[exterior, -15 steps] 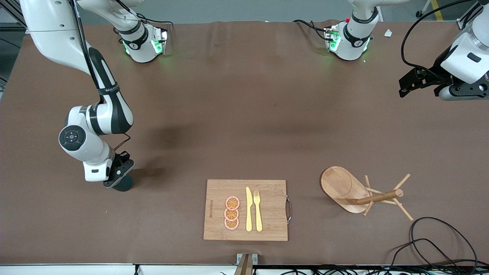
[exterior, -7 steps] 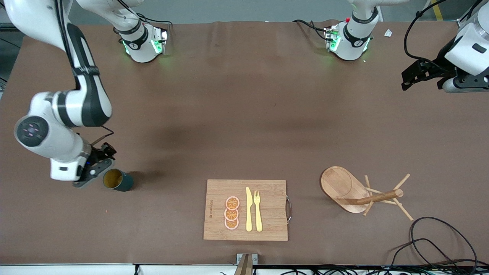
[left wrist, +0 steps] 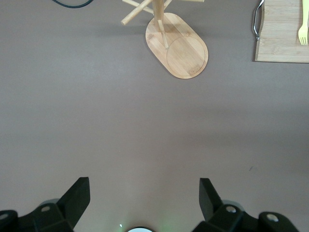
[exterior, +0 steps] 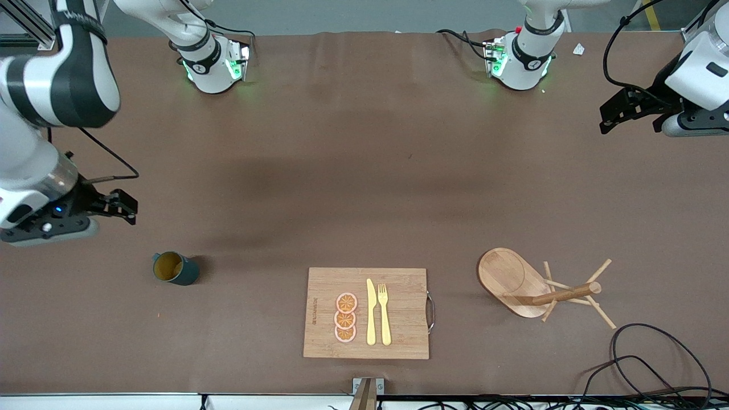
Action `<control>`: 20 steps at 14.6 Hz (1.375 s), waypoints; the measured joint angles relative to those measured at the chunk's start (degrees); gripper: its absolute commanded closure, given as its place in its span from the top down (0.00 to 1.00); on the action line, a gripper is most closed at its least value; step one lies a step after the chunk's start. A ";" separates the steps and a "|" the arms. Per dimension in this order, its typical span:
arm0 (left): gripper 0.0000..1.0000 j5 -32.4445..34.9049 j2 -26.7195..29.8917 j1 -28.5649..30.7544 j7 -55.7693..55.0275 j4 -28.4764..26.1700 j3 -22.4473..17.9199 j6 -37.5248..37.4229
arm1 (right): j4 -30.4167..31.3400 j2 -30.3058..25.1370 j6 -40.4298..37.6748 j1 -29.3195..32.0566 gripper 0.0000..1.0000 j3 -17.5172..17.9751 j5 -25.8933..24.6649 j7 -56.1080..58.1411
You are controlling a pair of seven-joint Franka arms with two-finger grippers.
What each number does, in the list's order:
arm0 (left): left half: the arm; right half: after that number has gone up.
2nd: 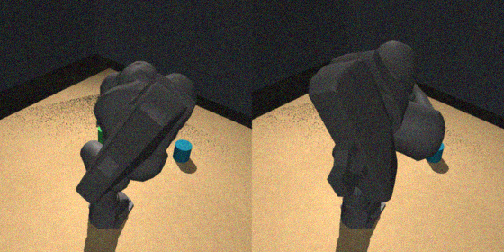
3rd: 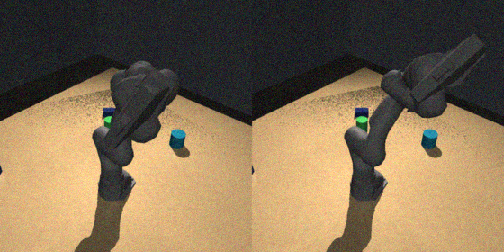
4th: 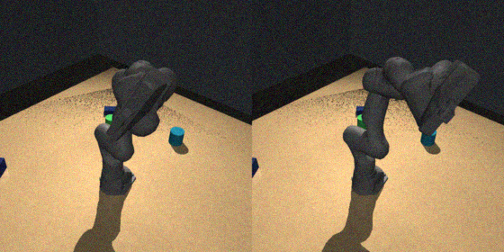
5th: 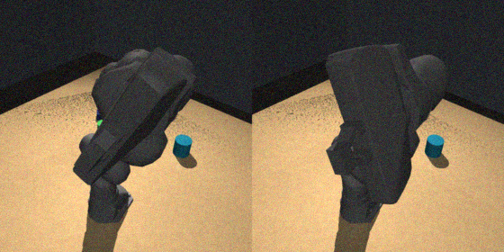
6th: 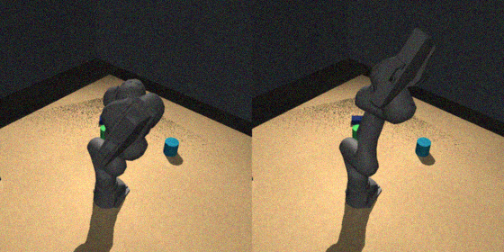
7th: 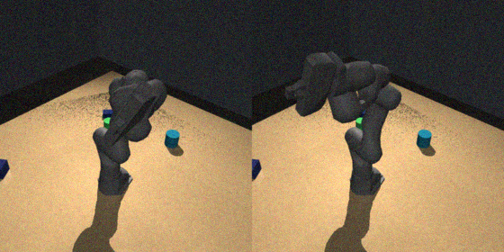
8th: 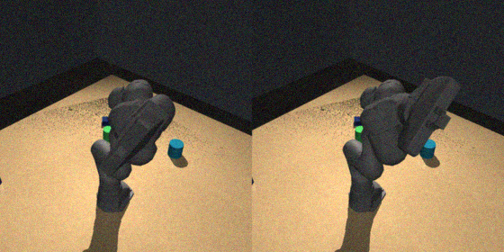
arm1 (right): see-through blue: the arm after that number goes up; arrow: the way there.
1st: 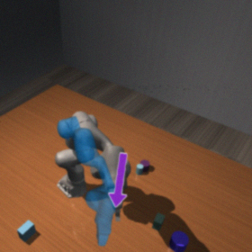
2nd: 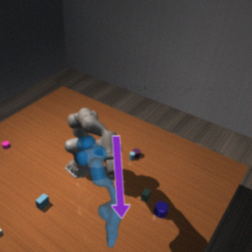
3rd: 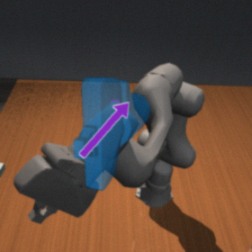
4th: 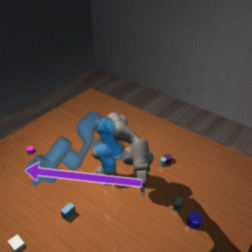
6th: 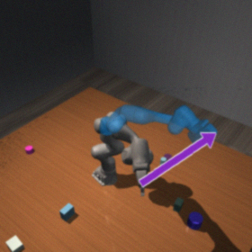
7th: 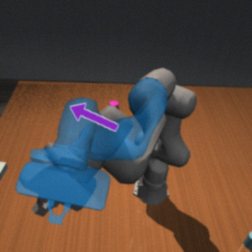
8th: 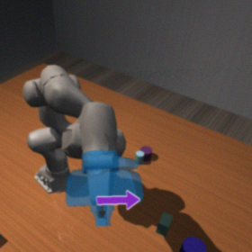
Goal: Transfer cup from left to right arm and place
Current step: 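Open the right gripper and raise it away from the mug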
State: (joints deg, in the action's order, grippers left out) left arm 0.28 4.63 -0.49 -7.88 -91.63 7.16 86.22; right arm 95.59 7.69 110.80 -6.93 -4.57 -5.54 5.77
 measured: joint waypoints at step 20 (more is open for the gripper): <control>1.00 0.00 -1.26 0.09 1.17 2.14 -0.16 -0.02 | -5.57 -9.66 -17.98 3.14 1.00 2.15 5.46 -7.25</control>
State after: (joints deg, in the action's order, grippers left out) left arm 0.28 3.37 -0.40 -6.71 -89.49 7.00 86.20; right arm 90.02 -1.97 92.82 -3.79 -2.42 -0.09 -1.48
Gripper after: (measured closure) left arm 0.000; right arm 0.000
